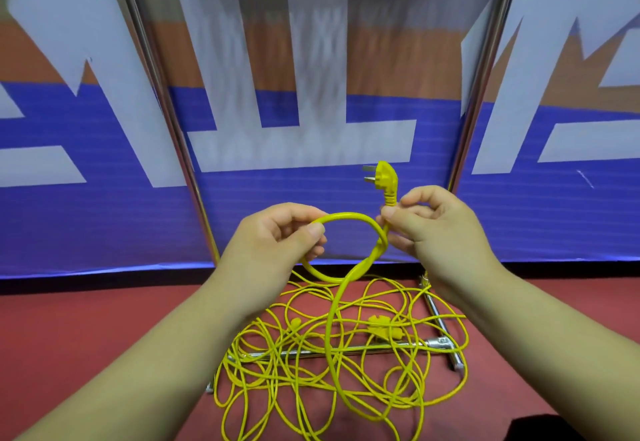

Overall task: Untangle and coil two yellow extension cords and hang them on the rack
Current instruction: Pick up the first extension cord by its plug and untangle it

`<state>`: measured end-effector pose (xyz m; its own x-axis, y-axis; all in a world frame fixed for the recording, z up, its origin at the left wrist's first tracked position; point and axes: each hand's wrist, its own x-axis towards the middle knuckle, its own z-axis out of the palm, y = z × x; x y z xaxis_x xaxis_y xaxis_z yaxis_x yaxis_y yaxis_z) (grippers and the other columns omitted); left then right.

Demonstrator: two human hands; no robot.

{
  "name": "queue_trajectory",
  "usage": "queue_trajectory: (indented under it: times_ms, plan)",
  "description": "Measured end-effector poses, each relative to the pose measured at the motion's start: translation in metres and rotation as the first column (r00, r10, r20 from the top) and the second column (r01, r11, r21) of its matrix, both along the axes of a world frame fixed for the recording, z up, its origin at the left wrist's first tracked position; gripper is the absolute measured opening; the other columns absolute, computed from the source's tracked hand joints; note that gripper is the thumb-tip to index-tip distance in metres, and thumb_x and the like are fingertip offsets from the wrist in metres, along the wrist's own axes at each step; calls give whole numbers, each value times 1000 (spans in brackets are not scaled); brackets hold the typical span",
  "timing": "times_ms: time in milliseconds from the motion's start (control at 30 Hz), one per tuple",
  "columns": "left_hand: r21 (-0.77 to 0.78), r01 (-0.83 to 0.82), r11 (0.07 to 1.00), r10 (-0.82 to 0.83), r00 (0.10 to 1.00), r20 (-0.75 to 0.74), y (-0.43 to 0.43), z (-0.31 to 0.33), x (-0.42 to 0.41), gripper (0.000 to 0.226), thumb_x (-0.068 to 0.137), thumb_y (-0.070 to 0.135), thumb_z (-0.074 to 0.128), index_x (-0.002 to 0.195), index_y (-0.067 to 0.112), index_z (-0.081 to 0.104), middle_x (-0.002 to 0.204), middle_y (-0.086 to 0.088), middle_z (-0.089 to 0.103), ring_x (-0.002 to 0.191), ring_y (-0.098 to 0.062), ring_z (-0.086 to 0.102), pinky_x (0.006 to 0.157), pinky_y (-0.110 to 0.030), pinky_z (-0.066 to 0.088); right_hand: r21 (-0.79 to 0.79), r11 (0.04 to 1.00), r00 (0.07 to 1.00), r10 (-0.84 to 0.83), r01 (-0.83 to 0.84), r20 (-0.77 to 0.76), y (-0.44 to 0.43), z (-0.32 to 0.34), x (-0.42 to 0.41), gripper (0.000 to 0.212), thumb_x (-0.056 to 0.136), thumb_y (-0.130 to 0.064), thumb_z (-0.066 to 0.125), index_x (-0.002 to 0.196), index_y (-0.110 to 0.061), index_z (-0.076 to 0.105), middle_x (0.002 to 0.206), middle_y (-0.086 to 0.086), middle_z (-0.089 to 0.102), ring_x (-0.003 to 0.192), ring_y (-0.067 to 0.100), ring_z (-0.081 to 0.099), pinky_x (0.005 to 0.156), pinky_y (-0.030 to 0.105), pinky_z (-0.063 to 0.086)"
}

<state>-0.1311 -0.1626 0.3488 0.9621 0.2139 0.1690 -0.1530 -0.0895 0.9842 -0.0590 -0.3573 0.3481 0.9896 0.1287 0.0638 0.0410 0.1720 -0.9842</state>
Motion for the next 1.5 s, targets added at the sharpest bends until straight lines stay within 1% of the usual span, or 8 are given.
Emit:
queue_trajectory:
  times_ms: [200,400,633,867,1067,1300,1400,1500]
  plan:
    - [141,-85,986,69,991,117,-4,7,-7,16,94,8,64,94,22,72,82,1,72,83,-20,72,76,-33,61,-108,994,1000,1,1,20,2,1,0,11,88,-7,73,93,-10,65,71,6,74,68,15,69,76,39,57]
    - [14,-167,986,165,983,77,-6,4,-4,14,98,11,60,102,19,71,105,-4,69,95,-4,68,83,-45,61,-81,958,958,263,-273,-118,6,1,-5,17,95,-16,63,110,-20,71,99,2,78,100,21,73,95,40,55]
    - [-50,-185,982,190,974,125,-6,9,-4,14,98,13,59,97,23,69,123,17,64,99,6,65,89,-51,58,-281,890,927,375,-360,0,7,-3,-13,26,93,-12,67,112,-30,70,104,9,76,92,14,72,79,24,56]
    - [345,-227,911,123,947,298,0,6,-11,14,96,19,61,97,32,63,144,17,49,103,15,58,84,-5,42,-458,832,911,399,-312,104,3,0,-5,20,101,-18,56,113,-20,72,74,-4,68,55,-1,49,57,13,38]
    - [550,-171,817,22,964,266,13,-2,-6,30,94,23,61,119,39,52,140,26,52,129,0,52,105,-35,47,-455,795,871,485,-401,81,-7,5,-5,22,101,-11,55,115,-14,71,74,-2,64,65,5,53,62,17,45]
    - [722,-138,678,-20,978,206,21,-2,-3,40,95,17,65,132,32,60,119,25,64,117,5,58,101,-25,47,-393,805,865,499,-443,48,-17,4,-1,22,95,-7,63,112,-18,71,79,6,73,78,16,67,76,30,57]
    - [683,-88,725,-13,990,141,20,-5,-1,30,97,12,59,110,36,71,101,23,72,101,-1,66,91,-26,50,-448,823,892,439,-350,108,-18,1,0,18,93,-11,68,106,-21,72,87,14,74,82,38,68,80,51,56]
    - [436,-51,898,60,998,-8,17,-7,3,33,97,2,52,97,27,74,88,5,77,88,-18,73,86,-36,56,-463,835,911,393,-298,123,-19,0,3,14,93,-10,68,100,-21,72,87,13,74,74,28,65,76,56,55]
